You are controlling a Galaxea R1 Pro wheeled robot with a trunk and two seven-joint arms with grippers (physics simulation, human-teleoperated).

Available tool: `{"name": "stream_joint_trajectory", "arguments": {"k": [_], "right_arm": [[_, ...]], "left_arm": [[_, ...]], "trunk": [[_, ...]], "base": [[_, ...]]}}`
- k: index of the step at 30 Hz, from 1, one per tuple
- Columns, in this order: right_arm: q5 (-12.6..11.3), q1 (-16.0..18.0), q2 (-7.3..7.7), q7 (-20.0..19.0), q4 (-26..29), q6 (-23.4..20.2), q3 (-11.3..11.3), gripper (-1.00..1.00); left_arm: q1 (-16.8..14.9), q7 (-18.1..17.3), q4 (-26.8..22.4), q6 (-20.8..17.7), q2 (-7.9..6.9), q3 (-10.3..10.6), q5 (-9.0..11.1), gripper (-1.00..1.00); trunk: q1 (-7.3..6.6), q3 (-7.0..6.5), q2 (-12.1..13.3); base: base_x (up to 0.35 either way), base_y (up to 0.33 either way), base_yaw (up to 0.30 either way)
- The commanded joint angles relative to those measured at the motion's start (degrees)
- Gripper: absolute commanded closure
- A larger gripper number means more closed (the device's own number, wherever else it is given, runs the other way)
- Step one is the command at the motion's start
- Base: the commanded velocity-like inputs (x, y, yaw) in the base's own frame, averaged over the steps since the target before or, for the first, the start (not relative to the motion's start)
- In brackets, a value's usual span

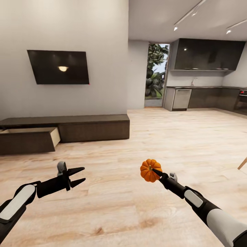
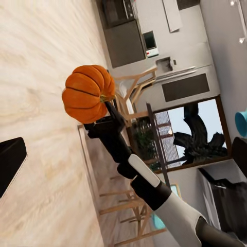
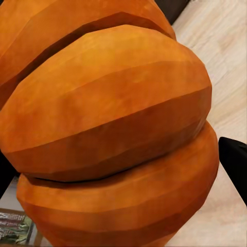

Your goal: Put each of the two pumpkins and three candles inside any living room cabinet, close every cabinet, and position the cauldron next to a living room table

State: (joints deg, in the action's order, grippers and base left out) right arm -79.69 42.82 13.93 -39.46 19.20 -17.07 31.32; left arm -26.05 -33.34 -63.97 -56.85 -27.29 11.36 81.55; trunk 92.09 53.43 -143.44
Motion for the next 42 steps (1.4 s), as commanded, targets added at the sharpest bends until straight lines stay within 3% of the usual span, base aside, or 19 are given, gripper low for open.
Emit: {"name": "stream_joint_trajectory", "arguments": {"k": [1, 9, 34, 42], "right_arm": [[-0.82, 0.07, 0.04, -0.01, 0.01, -0.43, 0.04, 1.00], [-0.82, 0.07, -0.01, 0.19, -0.08, -0.48, 0.05, 1.00], [-0.82, 0.07, 0.01, 0.06, -0.11, -0.74, 0.06, 1.00], [-0.79, 0.07, -0.04, 0.19, -0.04, -0.62, 0.09, 1.00]], "left_arm": [[-0.05, -0.32, 0.06, -0.09, -0.04, 0.10, -0.07, -1.00], [-0.05, -0.32, 0.16, -0.10, -0.04, 0.07, -0.16, -1.00], [-0.05, -0.32, 1.30, -0.10, -0.05, -0.33, -0.07, -1.00], [-0.05, -0.32, 1.39, -0.10, -0.12, -0.37, -0.06, -1.00]], "trunk": [[0.02, 0.06, -0.03], [0.02, 0.06, -0.03], [0.02, 0.06, -0.03], [0.02, 0.06, -0.03]], "base": [[0.316, 0.113, 0.000], [0.316, 0.113, 0.056], [0.316, 0.113, 0.267], [0.316, 0.113, 0.041]]}}
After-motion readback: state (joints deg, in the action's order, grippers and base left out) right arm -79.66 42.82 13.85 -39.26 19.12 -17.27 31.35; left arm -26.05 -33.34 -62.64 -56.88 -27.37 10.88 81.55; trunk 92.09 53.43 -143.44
